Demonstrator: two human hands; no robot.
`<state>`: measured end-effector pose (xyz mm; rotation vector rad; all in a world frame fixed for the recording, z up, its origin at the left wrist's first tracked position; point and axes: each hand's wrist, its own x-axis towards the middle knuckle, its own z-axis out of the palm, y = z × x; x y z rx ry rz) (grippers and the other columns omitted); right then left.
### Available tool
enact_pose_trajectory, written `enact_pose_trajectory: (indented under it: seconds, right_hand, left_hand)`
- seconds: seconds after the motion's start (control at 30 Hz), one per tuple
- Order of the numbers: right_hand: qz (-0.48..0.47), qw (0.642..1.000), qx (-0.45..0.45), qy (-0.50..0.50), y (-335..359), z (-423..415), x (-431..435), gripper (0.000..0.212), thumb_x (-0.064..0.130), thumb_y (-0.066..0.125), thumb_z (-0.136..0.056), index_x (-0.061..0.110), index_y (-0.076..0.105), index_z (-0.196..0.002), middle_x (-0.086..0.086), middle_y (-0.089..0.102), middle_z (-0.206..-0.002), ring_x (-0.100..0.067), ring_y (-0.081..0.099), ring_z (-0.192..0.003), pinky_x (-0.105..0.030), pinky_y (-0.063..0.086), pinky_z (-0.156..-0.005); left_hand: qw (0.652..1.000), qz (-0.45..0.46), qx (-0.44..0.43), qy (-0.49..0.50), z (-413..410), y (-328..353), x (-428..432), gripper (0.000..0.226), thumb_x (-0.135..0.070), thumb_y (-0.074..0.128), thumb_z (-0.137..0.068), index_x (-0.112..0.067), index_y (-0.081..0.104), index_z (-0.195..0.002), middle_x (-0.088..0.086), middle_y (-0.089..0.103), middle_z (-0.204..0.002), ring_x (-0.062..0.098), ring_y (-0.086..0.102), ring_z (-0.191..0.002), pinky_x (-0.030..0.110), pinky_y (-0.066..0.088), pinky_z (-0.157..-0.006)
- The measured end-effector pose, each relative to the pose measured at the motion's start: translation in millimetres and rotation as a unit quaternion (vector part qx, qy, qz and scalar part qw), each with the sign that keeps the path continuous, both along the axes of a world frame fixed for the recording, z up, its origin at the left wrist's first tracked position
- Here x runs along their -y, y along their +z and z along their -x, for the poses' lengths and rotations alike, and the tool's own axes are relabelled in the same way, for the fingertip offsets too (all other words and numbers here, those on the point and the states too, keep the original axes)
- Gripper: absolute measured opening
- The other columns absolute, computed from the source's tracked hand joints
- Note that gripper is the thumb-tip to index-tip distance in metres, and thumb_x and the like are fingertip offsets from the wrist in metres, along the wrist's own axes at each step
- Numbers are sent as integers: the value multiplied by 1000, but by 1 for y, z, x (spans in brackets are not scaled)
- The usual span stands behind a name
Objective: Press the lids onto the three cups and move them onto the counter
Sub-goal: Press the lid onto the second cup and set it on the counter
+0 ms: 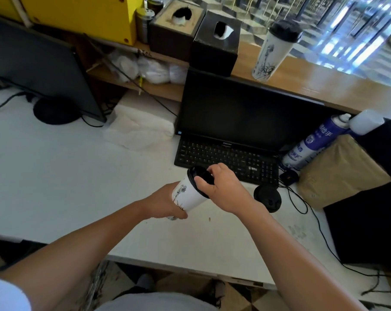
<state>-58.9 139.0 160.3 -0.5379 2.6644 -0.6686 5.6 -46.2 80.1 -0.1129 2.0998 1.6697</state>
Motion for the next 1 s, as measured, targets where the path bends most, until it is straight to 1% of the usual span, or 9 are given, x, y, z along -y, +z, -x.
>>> enact_pose_trajectory:
  seconds: [0.07, 0.23, 0.37, 0.53, 0.7, 0.77, 0.87, 0.93, 1.0]
  right_hand:
    - [5, 1000, -10, -11, 0, 3, -4, 49, 61, 52, -90, 15, 58, -106, 1, 50, -102, -14, 50, -87, -23, 37, -63]
    - [9, 999, -28, -16, -1, 5, -8, 48, 63, 50, -89, 17, 57, -102, 2, 48, -99, -9, 47, -81, -21, 36, -61]
    - [23, 999, -26, -10, -3, 4, -10, 47, 59, 52, -91, 15, 58, -106, 2, 48, -102, -13, 50, -88, -24, 39, -66]
    - [56, 998, -24, 32, -6, 0, -10, 52, 57, 56, -88, 14, 58, -118, 5, 46, -104, -11, 49, -91, -19, 39, -68]
    - [132, 991, 7, 0, -20, -3, -8, 56, 49, 67, -89, 20, 54, -136, 8, 46, -118, -4, 50, -98, -11, 41, -77]
    - [232, 962, 98, -102, -29, -10, -9, 54, 42, 71, -91, 25, 52, -139, 6, 52, -130, -7, 58, -103, -22, 54, -83]
    - [402, 856, 228, -231, -49, -25, -10, 34, 31, 73, -92, 26, 65, -124, 2, 68, -129, -21, 68, -113, -39, 61, -89]
    - [452, 817, 254, -251, -61, -34, -12, 28, 27, 73, -92, 27, 69, -121, 4, 73, -125, -21, 67, -119, -40, 58, -96]
    - [476, 801, 269, -245, -68, -41, -14, 27, 24, 69, -95, 30, 69, -122, 6, 73, -127, -16, 67, -120, -37, 56, -99]
  left_hand:
    - [999, 10, -16, 27, 3, 0, -7, 49, -8, 81, -55, -41, 58, -81, -9, 65, -67, 17, 59, -53, 29, 48, -48]
    - [998, 25, -32, 49, 7, -3, -15, 55, -11, 84, -51, -36, 60, -93, -6, 68, -76, 14, 63, -59, 29, 54, -50]
    - [1000, 10, -12, 23, 8, -4, -11, 52, -8, 81, -52, -34, 61, -92, -11, 67, -71, 11, 63, -59, 29, 51, -51]
    - [999, -8, 16, -27, 3, -6, 0, 50, -9, 82, -54, -25, 63, -97, -13, 67, -77, 8, 66, -73, 25, 53, -59]
    - [999, -32, 8, -18, 2, -14, 2, 64, -16, 89, -61, -33, 58, -114, -5, 68, -102, 14, 66, -95, 29, 59, -73]
    - [999, -54, -4, 6, 1, -19, -1, 73, -18, 89, -68, -35, 50, -127, -6, 66, -112, 15, 65, -102, 34, 61, -79]
    - [998, -41, -35, 34, -3, -25, -10, 87, -27, 82, -74, -33, 31, -144, -5, 55, -132, 14, 58, -119, 38, 56, -94]
    - [997, -26, -61, 42, -5, -29, -15, 86, -29, 78, -76, -37, 28, -146, -11, 53, -133, 8, 57, -119, 31, 56, -93]
    - [996, -10, -75, 52, -5, -32, -17, 80, -27, 78, -79, -41, 31, -142, -19, 53, -129, -1, 57, -115, 20, 54, -88]
